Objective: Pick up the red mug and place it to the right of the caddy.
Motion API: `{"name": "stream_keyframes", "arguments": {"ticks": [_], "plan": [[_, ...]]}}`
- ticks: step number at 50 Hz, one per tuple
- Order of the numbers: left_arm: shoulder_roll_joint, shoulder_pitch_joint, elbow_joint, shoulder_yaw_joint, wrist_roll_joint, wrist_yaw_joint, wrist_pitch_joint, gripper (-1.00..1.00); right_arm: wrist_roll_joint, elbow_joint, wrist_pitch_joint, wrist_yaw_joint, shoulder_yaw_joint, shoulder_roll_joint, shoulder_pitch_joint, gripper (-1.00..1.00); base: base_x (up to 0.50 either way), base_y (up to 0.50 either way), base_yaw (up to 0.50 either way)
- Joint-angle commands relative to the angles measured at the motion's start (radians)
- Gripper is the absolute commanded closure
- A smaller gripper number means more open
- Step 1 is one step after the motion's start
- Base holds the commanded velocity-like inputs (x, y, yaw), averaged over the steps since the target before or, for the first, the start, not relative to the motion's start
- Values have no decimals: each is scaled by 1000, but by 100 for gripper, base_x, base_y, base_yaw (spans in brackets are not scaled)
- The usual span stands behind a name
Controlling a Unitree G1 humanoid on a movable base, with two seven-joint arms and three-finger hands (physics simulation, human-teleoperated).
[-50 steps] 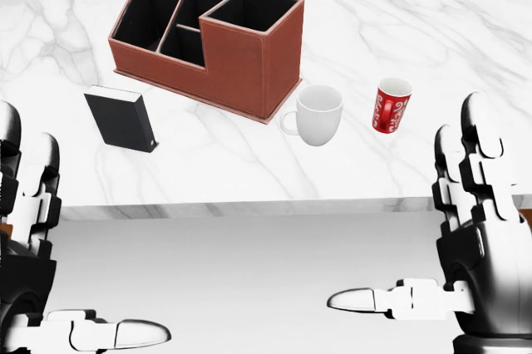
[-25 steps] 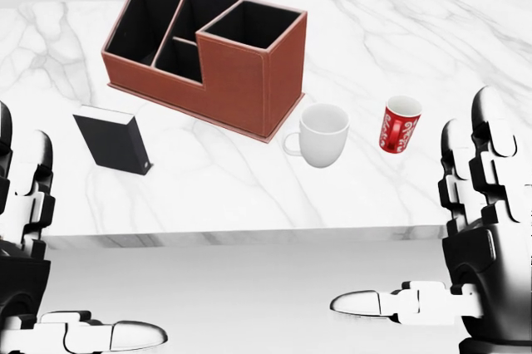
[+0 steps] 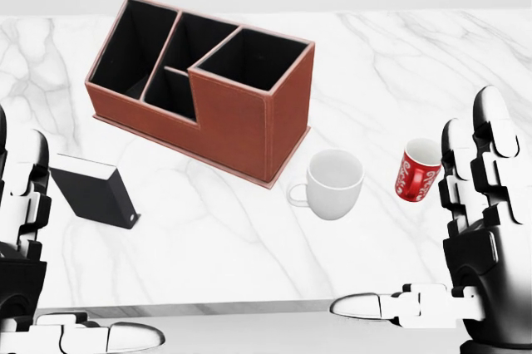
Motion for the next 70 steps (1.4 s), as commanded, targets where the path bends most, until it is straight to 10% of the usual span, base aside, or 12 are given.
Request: {"name": "stream_keyframes", "arguments": {"ticks": [1,70], "plan": [[-1,1,-9,6,-5,-4,0,-100,1,-2,0,-1,1,1,1,-100,40,0,0],[-15,12,-81,39,-19,-27,0,-100,19,-7,0,-4,-9,4,6,-100,22,-3,0]]}}
